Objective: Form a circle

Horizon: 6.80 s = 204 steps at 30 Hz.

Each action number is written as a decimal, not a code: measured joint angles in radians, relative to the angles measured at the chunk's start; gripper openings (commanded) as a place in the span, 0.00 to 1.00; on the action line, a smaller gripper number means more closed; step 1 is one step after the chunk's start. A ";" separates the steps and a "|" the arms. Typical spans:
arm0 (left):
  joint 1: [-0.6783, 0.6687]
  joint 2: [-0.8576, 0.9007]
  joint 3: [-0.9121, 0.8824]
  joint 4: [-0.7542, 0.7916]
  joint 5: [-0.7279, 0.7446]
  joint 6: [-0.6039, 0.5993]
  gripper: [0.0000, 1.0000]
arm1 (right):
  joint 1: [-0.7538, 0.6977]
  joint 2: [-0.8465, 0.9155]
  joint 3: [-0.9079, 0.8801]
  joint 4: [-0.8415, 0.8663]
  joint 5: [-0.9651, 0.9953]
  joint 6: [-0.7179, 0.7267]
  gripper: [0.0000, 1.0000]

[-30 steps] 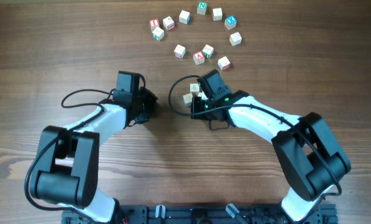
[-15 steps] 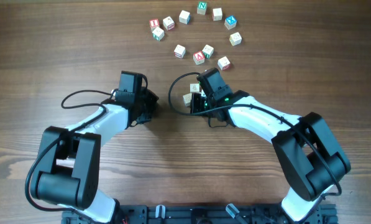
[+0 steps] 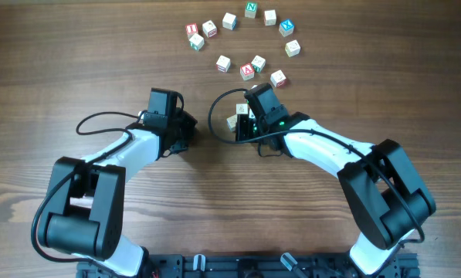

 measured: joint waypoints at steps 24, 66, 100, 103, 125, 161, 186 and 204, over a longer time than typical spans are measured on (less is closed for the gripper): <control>-0.019 -0.001 0.001 0.002 -0.033 0.000 0.04 | 0.000 -0.288 -0.009 -0.309 0.169 0.054 0.04; -0.031 -0.004 0.001 0.001 -0.063 0.000 0.04 | -0.013 -0.046 -0.009 -0.093 0.215 0.130 0.05; -0.028 -0.003 0.001 0.000 -0.005 0.052 0.04 | -0.029 -0.047 -0.009 -0.302 0.207 0.280 0.05; -0.040 0.001 0.000 -0.013 0.068 0.089 0.04 | -0.100 -0.047 -0.008 -0.332 0.204 0.325 0.04; -0.129 0.036 -0.024 0.144 0.148 0.133 0.04 | -0.171 -0.047 -0.008 -0.331 0.201 0.323 0.05; -0.163 0.054 -0.038 0.267 0.087 0.136 0.04 | -0.171 -0.047 -0.008 -0.329 0.201 0.323 0.05; -0.172 0.054 -0.040 0.339 0.061 0.136 0.04 | -0.172 -0.047 -0.008 -0.328 0.201 0.323 0.04; -0.178 0.054 -0.040 0.354 0.043 0.136 0.05 | -0.172 -0.047 -0.008 -0.328 0.201 0.323 0.05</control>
